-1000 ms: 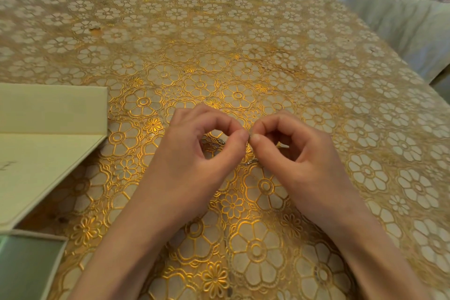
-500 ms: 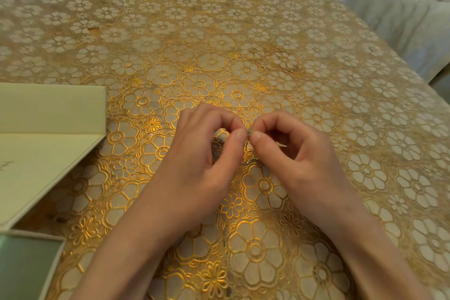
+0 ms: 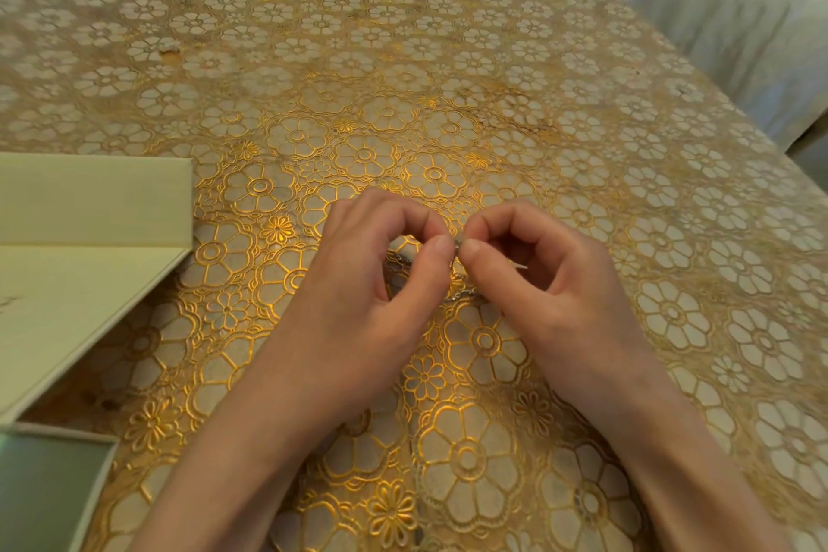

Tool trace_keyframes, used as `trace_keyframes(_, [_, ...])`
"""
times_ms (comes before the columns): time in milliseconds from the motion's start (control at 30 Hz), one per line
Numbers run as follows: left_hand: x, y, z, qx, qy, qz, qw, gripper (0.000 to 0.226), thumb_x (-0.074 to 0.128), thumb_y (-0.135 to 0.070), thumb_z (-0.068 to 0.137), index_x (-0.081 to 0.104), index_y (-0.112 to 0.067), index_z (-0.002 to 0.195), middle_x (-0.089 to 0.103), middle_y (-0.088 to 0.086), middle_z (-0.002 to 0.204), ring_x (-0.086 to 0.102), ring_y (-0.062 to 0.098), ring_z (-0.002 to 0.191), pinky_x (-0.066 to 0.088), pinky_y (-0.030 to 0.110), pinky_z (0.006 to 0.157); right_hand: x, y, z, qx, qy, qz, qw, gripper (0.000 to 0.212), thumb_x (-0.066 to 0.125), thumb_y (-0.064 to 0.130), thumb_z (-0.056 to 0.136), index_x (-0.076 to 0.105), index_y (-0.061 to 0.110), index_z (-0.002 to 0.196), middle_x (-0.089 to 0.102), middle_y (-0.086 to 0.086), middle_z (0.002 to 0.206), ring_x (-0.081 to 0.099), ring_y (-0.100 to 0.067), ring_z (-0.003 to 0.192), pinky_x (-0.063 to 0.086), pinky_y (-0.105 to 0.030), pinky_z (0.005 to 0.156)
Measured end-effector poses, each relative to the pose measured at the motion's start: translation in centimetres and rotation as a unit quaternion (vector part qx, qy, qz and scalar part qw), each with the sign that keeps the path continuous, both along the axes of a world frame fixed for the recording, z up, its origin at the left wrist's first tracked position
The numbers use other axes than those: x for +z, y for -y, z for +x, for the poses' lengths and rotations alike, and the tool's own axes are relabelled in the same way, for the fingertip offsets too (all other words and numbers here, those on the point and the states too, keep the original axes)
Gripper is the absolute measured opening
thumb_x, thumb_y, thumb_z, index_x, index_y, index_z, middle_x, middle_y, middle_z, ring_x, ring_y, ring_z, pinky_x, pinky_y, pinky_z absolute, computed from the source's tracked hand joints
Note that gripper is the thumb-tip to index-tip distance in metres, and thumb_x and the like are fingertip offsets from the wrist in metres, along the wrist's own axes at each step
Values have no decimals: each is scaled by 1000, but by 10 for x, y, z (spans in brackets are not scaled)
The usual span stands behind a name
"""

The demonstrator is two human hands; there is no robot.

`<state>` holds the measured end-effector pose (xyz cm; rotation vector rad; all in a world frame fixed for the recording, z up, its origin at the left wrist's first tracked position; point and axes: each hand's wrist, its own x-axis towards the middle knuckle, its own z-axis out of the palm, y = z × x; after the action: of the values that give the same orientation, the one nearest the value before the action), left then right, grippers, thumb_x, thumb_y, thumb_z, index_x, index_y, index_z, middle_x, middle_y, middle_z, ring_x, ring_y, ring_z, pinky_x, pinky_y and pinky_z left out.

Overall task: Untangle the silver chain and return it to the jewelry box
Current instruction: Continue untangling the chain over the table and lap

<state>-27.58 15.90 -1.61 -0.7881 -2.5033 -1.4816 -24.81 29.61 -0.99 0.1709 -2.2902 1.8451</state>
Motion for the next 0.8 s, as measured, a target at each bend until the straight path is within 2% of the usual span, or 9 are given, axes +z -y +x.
trace_keyframes(167, [0, -2, 0, 16, 0, 6, 1000, 11, 42, -39, 80, 49, -31, 76, 51, -18, 82, 41, -8, 77, 29, 4, 74, 0, 0, 0, 2, -3, 5, 1000, 11, 57, 17, 77, 55, 23, 68, 49, 15, 66, 44, -1, 61, 35, -12, 58])
trace_keyframes(433, [5, -6, 4, 14, 24, 53, 998, 10, 46, -39, 78, 52, -31, 75, 54, -19, 85, 46, -2, 77, 32, 8, 69, 1, -1, 0, -1, -2, -23, 1000, 12, 56, 14, 77, 54, 20, 67, 49, 16, 62, 41, 2, 56, 33, -9, 54])
trace_keyframes(600, [4, -5, 3, 29, 33, 53, 998, 12, 46, -42, 76, 52, -32, 74, 55, -19, 86, 48, 1, 79, 33, 9, 70, 3, -1, 1, -5, -2, -38, 999, 11, 56, 14, 76, 54, 20, 67, 48, 16, 58, 40, 2, 53, 32, -9, 52])
trace_keyframes(800, [5, -5, 2, 31, 47, 69, 996, 14, 47, -42, 75, 54, -30, 72, 55, -20, 86, 47, -1, 70, 33, 7, 63, 3, -1, 1, -6, 0, -35, 999, 12, 56, 14, 76, 54, 21, 67, 48, 15, 60, 40, 1, 54, 33, -10, 52])
